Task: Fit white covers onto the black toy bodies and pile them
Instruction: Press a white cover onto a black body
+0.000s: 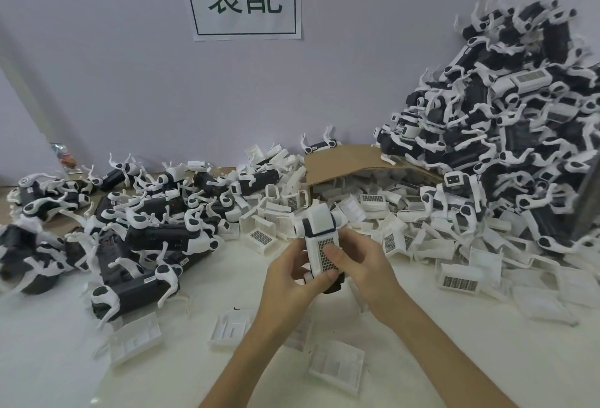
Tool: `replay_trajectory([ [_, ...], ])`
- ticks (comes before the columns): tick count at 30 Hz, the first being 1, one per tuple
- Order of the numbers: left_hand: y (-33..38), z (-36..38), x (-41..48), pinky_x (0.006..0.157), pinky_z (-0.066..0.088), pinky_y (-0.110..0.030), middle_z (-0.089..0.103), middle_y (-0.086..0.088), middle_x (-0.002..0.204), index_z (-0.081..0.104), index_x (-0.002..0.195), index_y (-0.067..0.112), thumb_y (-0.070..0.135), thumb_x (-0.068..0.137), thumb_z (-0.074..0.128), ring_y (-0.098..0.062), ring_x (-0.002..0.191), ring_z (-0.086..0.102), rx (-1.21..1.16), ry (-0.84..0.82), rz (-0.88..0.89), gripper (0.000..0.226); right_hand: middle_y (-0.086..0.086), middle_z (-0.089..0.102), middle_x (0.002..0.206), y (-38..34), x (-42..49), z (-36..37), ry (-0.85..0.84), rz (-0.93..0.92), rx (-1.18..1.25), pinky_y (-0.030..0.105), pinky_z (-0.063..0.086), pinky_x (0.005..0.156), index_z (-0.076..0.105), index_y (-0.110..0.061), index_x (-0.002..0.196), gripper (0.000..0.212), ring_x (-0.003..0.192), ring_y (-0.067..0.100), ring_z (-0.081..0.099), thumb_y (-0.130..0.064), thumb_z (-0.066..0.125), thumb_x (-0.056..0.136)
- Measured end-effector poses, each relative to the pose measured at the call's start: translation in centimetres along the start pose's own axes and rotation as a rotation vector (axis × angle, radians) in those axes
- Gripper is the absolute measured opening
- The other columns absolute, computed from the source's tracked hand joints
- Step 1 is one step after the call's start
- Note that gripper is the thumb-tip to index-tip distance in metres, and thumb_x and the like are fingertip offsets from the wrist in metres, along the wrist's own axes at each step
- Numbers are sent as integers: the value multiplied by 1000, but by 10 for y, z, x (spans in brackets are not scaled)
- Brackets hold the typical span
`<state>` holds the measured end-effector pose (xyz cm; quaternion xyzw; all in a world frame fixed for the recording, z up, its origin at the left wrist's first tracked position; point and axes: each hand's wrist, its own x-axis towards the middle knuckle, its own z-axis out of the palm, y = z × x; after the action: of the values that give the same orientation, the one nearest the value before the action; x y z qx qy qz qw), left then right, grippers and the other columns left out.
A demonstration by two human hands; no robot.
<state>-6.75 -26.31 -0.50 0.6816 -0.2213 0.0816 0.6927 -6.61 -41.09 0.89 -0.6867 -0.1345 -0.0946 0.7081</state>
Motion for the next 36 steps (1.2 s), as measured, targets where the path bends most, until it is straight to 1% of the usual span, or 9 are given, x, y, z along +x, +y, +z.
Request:
replay_trajectory([
  [6, -3, 1, 1, 81, 58, -58, 75, 0, 98, 71, 110, 24, 22, 78, 73, -27, 92, 73, 46, 32, -54, 32, 1, 77, 98, 7, 0, 2, 45, -2, -31, 22, 55, 69, 73, -13, 107, 20, 91, 18, 73, -24, 72, 90],
  [11, -2, 3, 0, 76, 59, -50, 75, 5, 91, 74, 101, 29, 45, 79, 69, -21, 85, 72, 96, 77, -50, 28, -7, 73, 90, 7, 3, -2, 123, 3, -206, 26, 52, 79, 75, -21, 93, 26, 89, 12, 67, -45, 67, 87],
  [15, 1, 1, 0, 62, 48, -26, 63, -1, 69, 74, 82, 13, 56, 72, 67, -15, 65, 59, -48, 55, -102, 45, -9, 63, 76, 6, 5, -6, 230, -27, -183, 25, 47, 72, 60, -14, 78, 38, 79, 9, 63, -50, 70, 76],
  [20, -1, 2, -3, 53, 38, -16, 56, 4, 58, 69, 63, 17, 58, 76, 63, -9, 55, 49, -32, -10, -121, 43, -2, 69, 93, -5, 7, -19, -17, 47, -74, 38, 47, 78, 68, -29, 105, 26, 87, 22, 62, -42, 64, 83],
  [25, 0, -2, 2, 53, 44, -28, 56, -20, 55, 71, 65, 0, 51, 94, 46, -21, 49, 54, -225, 215, -193, 64, 16, 66, 112, -16, 5, -33, -172, 146, 10, 47, 43, 84, 74, -23, 112, 40, 99, 30, 61, -38, 65, 77],
  [28, -2, -13, 6, 62, 40, -37, 47, -17, 48, 70, 68, 1, 46, 102, 33, -23, 43, 48, -219, 326, -165, 67, 10, 61, 130, -22, 3, -40, -248, 237, -5, 28, 49, 84, 77, -19, 105, 41, 109, 25, 62, -39, 67, 70],
  [31, -6, -21, 10, 61, 41, -38, 48, -15, 47, 66, 74, -6, 38, 107, 30, -20, 41, 48, -197, 392, -152, 66, -5, 68, 107, -34, 6, -51, -399, 290, -15, 24, 49, 68, 76, -13, 104, 38, 91, 34, 52, -33, 65, 73],
  [34, -10, -22, 16, 47, 43, -27, 46, -16, 44, 61, 74, -10, 33, 108, 29, -22, 37, 46, -246, 377, -194, 63, 1, 71, 98, -69, 27, -67, -193, 136, 133, 21, 53, 59, 77, -13, 102, 33, 77, 18, 66, -30, 71, 74],
  [36, -11, -19, 18, 44, 43, -26, 47, -19, 44, 62, 73, -10, 30, 108, 30, -25, 38, 46, -249, 337, -197, 62, 13, 68, 116, -105, 52, -87, 83, -32, 459, 29, 59, 73, 67, -10, 122, 48, 92, 19, 72, -39, 69, 83],
])
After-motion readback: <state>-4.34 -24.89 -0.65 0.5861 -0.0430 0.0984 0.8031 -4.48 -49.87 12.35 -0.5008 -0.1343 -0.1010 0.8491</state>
